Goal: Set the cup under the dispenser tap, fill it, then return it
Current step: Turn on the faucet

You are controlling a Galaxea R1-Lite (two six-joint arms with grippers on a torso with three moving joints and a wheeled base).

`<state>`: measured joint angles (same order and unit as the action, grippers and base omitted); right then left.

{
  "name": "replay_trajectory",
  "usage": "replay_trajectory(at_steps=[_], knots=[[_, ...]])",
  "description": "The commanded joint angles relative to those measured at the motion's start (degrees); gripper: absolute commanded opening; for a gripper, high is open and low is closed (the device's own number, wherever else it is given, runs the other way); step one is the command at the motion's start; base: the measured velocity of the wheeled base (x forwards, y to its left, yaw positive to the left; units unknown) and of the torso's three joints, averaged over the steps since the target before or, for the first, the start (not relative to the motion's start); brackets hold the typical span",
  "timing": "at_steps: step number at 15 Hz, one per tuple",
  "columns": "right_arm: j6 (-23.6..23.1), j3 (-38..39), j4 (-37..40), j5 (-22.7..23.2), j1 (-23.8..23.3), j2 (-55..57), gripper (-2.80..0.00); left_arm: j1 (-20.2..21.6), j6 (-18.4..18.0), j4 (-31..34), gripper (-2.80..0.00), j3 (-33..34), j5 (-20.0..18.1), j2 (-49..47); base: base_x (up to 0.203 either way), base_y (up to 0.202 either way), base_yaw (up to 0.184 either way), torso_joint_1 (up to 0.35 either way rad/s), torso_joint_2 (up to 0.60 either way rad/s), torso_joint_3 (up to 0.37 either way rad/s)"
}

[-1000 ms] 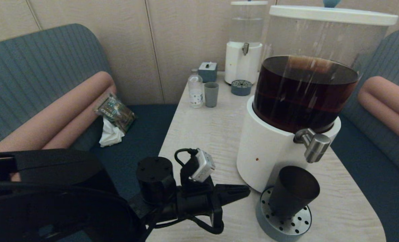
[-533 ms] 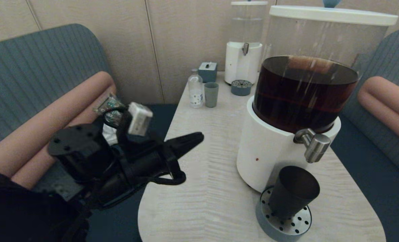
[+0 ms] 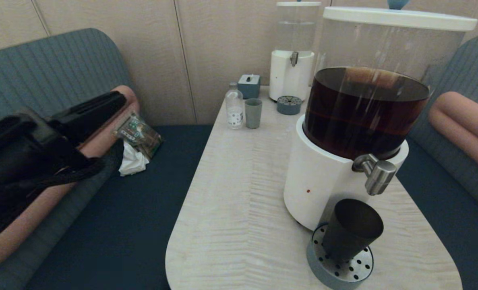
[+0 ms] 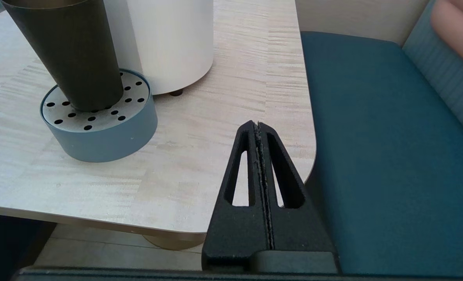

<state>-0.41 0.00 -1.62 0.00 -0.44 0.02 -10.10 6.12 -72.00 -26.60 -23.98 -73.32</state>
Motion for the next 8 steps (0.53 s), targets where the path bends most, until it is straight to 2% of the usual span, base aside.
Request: replay_trajectory(at_steps=[1,4,8], knots=[[-0.02,0.53,-0.05,0.00,0.00,-0.02,-2.80,2.63,-0.29,0.14,-2.80,2.57,-0.43,9.67,0.000,0.000,0.000,0.000,0.00,0.000],[-0.02,0.53,-0.05,0.00,0.00,-0.02,-2.80,6.24,-0.68,3.20,-2.80,7.01,-1.78,20.82,0.000,0.000,0.000,0.000,0.00,0.000],[-0.02,0.53,-0.05,0.00,0.00,-0.02,-2.80,8.46,-0.13,6.93,-2.80,9.79,-2.72,34.75,0.000,0.000,0.000,0.000,0.00,0.000]])
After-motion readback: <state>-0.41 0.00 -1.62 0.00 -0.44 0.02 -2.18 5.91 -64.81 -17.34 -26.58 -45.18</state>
